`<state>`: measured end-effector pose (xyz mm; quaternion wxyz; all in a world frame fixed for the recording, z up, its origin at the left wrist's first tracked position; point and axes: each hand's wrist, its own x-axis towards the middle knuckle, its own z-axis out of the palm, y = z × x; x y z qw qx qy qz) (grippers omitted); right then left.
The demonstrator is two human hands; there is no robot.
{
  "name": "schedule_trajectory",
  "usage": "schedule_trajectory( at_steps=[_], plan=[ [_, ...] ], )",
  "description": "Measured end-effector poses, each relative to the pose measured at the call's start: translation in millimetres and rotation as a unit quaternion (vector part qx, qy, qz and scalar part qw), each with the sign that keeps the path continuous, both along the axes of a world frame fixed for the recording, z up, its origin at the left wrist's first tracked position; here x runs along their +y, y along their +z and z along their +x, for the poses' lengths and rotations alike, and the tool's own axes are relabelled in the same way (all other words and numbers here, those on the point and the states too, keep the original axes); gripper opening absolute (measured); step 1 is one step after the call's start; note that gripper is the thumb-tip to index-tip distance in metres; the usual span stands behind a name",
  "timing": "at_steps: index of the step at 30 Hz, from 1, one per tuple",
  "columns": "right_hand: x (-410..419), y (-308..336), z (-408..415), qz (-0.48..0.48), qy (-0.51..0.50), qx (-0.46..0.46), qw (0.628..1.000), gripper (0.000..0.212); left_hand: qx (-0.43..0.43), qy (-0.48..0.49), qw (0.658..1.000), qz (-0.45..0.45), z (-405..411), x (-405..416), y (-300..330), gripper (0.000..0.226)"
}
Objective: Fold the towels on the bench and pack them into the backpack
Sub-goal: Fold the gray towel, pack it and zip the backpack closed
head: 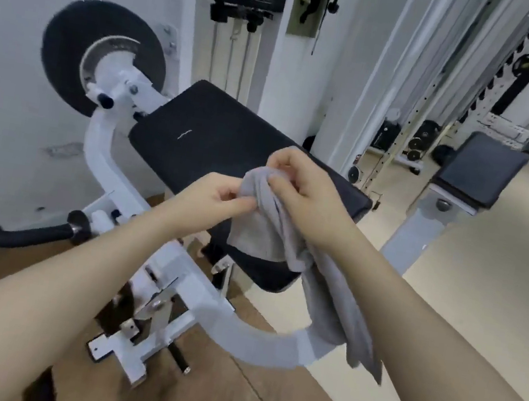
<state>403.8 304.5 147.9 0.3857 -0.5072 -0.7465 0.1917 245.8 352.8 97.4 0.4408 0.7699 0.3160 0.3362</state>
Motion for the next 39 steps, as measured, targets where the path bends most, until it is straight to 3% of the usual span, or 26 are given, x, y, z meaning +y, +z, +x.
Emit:
schedule_trajectory(
  at_steps=[3, 7, 10, 14, 17, 24, 28, 34, 39],
  plan=[
    [5, 10, -78, -0.079, 0.111, 0.123, 0.983, 0.022, -0.085, 0.103, 0.989, -0.061, -90, -28, -2, 0.020],
    [-6, 6, -200, -0.217, 0.266, 0.259, 0.903, 0.017, -0.164, 0.232, 0.955, -0.083, -210, -87, 1, 0.036],
    [-29, -4, -293, -0.277, 0.331, 0.290, 0.854, 0.018, -0.198, 0.335, 0.919, -0.072, -294, -148, 5, 0.018],
    [-77, -28, -409, -0.329, 0.406, 0.264, 0.811, 0.019, -0.165, 0.470, 0.865, -0.063, -400, -243, -2, 0.022],
    [-119, -49, -490, -0.358, 0.440, 0.229, 0.791, 0.019, -0.081, 0.518, 0.845, -0.105, -462, -312, -13, 0.028],
    [-199, -92, -644, -0.363, 0.498, 0.086, 0.783, 0.020, 0.056, 0.620, 0.774, -0.117, -581, -403, -52, 0.019],
    [-211, -120, -731, -0.327, 0.527, -0.007, 0.784, 0.018, 0.101, 0.637, 0.753, -0.130, -647, -420, -79, 0.006],
    [-206, -149, -887, -0.319, 0.565, -0.056, 0.759, 0.018, 0.055, 0.713, 0.687, -0.129, -777, -427, -103, 0.015],
    [-198, -157, -1024, -0.269, 0.606, -0.093, 0.743, 0.010, 0.039, 0.728, 0.664, -0.165, -901, -424, -100, 0.015]
  ],
)
